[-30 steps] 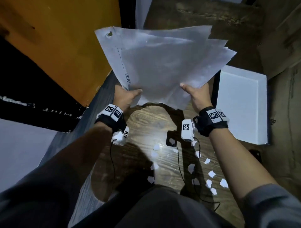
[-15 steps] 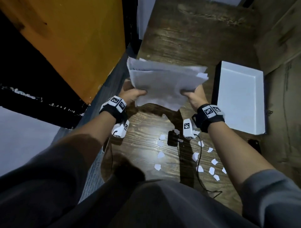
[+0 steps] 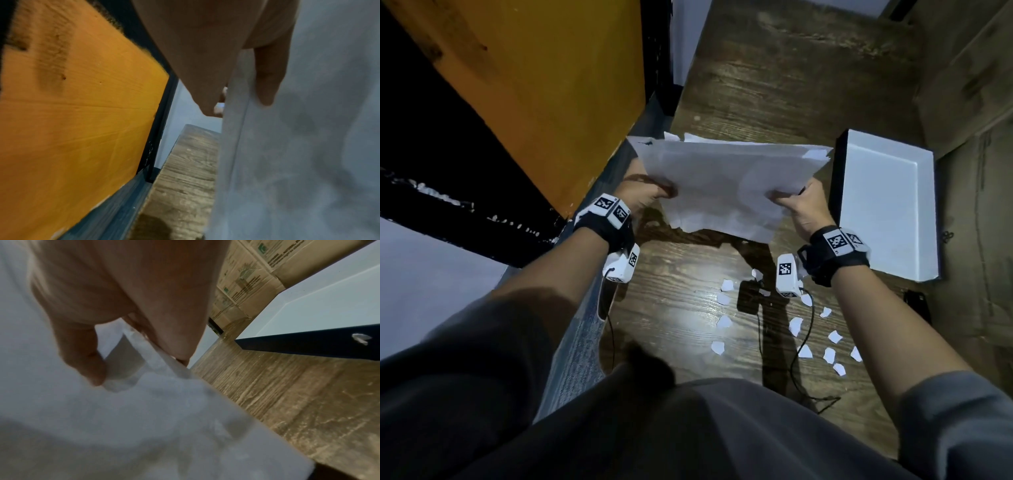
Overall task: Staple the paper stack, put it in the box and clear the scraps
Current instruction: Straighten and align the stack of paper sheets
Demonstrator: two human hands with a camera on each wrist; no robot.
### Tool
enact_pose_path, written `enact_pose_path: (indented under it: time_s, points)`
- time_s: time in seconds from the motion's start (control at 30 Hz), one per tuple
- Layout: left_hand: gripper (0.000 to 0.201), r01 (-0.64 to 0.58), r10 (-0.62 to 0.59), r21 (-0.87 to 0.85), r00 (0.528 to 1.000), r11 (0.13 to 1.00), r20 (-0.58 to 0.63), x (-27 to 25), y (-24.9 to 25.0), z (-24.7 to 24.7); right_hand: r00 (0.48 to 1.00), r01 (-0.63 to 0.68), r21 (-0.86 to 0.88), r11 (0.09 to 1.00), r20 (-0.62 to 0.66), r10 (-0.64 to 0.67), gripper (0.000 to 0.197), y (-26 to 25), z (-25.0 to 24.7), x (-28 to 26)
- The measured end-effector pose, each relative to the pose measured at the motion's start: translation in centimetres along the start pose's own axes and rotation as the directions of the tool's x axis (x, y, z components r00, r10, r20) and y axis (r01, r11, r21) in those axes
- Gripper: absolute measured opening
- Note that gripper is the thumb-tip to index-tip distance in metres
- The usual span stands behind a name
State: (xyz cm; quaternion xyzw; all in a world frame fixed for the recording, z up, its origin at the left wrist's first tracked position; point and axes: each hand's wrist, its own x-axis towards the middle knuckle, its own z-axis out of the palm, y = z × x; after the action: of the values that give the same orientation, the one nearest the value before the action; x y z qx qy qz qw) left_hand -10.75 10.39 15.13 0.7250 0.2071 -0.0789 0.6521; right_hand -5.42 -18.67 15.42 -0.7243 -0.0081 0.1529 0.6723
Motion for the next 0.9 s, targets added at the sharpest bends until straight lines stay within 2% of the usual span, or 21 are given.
enact_pose_path:
  time_s: [0.03, 0.1, 0.13, 0.2, 0.27, 0.3, 0.4, 0.53, 0.6, 0.67, 0.73, 0.77, 0.8, 0.83, 0.9]
  points:
    - [0.040, 0.017, -0.019, 0.043, 0.999, 0.999, 0.045, 0.7, -0.8, -0.2, 1.000, -0.011, -0.024, 1.000, 0.008, 0.011, 0.050, 0.3, 0.0, 0.0]
    - [0.078, 0.059, -0.082, 0.181, 0.989, 0.982, 0.123, 2.9, -4.2, -0.1, 1.000, -0.029, -0.072, 0.997, 0.002, 0.029, 0.052, 0.8, 0.4, -0.2]
    - [0.081, 0.089, -0.117, 0.187, 0.982, 0.978, 0.146, 3.3, -5.0, 0.2, 0.999, -0.042, -0.078, 0.996, -0.006, 0.042, 0.053, 0.9, 0.7, -0.2]
    - [0.049, -0.015, 0.006, 0.071, 0.992, 0.997, 0.128, 1.4, -3.3, 1.0, 0.999, -0.046, -0.065, 0.997, -0.006, 0.046, 0.051, 0.9, 1.1, -0.3]
    - [0.045, -0.132, 0.134, -0.024, 0.988, 0.991, 0.081, -1.0, -0.5, 1.1, 1.000, -0.029, -0.044, 0.999, 0.003, 0.029, 0.047, 0.4, 0.8, -0.3]
    - [0.048, -0.141, 0.143, -0.031, 0.985, 0.990, 0.098, -1.6, 0.2, 0.9, 1.000, -0.029, -0.035, 0.999, 0.012, 0.029, 0.048, 0.2, 0.5, -0.4]
    - [0.051, -0.058, 0.053, 0.058, 0.995, 0.997, 0.087, -1.0, -0.1, 0.8, 0.998, -0.047, -0.071, 0.996, 0.026, 0.049, 0.053, 0.4, 0.4, -0.6]
    - [0.047, 0.042, -0.044, 0.027, 0.997, 0.999, 0.061, -1.4, -1.0, 1.5, 1.000, -0.002, -0.113, 0.994, 0.010, 0.004, 0.045, 0.5, 2.0, -0.7]
    - [0.046, -0.044, 0.044, -0.032, 0.999, 0.999, 0.002, -1.4, -0.6, 1.0, 0.999, 0.032, -0.126, 0.991, -0.024, -0.035, 0.033, -0.2, 2.1, -0.6]
    - [0.068, -0.183, 0.176, -0.087, 0.981, 0.979, -0.087, -1.4, 0.2, 0.0, 0.996, 0.066, -0.174, 0.983, -0.052, -0.076, 0.028, -1.4, 1.7, -0.1]
    - [0.092, -0.350, 0.338, -0.044, 0.926, 0.936, -0.166, -1.6, 1.7, -1.2, 0.991, 0.114, -0.283, 0.952, -0.037, -0.130, 0.023, -3.2, 1.1, 0.8]
    - [0.098, -0.436, 0.438, 0.050, 0.881, 0.898, -0.178, -1.8, 2.7, -1.6, 0.988, 0.147, -0.363, 0.920, 0.009, -0.154, 0.020, -4.1, 1.1, 1.2]
    - [0.099, -0.514, 0.536, 0.168, 0.833, 0.841, -0.137, -1.7, 3.6, -1.7, 0.981, 0.192, -0.450, 0.872, 0.080, -0.175, 0.019, -5.2, 1.2, 1.6]
    - [0.097, -0.555, 0.591, 0.281, 0.805, 0.783, -0.056, -1.9, 4.6, -1.4, 0.969, 0.246, -0.536, 0.807, 0.158, -0.191, 0.021, -6.0, 1.6, 1.9]
    - [0.081, -0.553, 0.569, 0.412, 0.817, 0.724, 0.097, -2.2, 5.8, 0.0, 0.938, 0.342, -0.699, 0.628, 0.291, -0.187, 0.025, -7.1, 2.7, 2.3]
